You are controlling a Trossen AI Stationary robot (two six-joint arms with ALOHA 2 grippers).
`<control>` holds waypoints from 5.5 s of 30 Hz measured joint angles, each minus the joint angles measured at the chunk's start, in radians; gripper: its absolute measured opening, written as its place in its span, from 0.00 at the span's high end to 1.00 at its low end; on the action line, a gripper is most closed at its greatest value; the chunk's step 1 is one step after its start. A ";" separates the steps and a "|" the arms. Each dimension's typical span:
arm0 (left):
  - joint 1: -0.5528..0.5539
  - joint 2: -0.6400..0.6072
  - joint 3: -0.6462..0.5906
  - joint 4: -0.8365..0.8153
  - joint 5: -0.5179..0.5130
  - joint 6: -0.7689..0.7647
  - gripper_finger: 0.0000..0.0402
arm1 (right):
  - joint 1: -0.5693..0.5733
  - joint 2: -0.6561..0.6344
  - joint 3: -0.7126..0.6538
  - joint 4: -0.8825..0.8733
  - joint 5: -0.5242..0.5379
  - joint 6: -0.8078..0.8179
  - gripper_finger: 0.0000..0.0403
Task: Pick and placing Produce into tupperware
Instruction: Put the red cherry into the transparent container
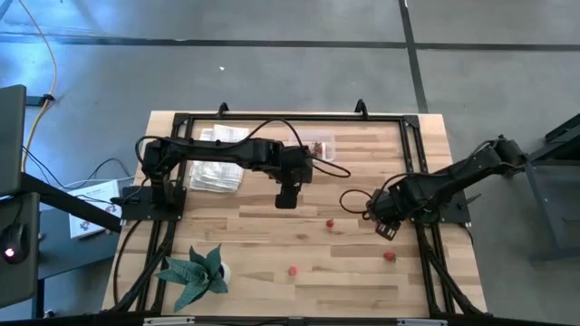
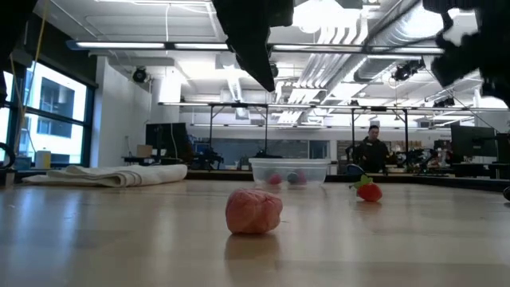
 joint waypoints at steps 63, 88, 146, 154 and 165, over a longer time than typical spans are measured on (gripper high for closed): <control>0.000 0.000 0.000 -0.002 -0.039 -0.133 0.59 | -0.097 0.025 -0.323 0.457 0.124 -0.138 0.98; 0.000 0.000 0.000 -0.004 -0.039 -0.122 0.59 | -0.098 0.017 -0.166 0.374 0.296 -0.017 1.00; 0.000 0.000 0.001 -0.031 -0.023 -0.077 0.59 | -0.175 0.264 -0.131 0.524 0.125 0.309 1.00; 0.000 -0.016 0.001 -0.045 -0.058 -0.088 0.59 | -0.204 0.225 0.026 0.484 0.281 0.245 1.00; 0.001 -0.199 0.002 -0.099 -0.213 -0.136 0.59 | -0.465 0.223 0.236 0.432 0.359 -0.166 1.00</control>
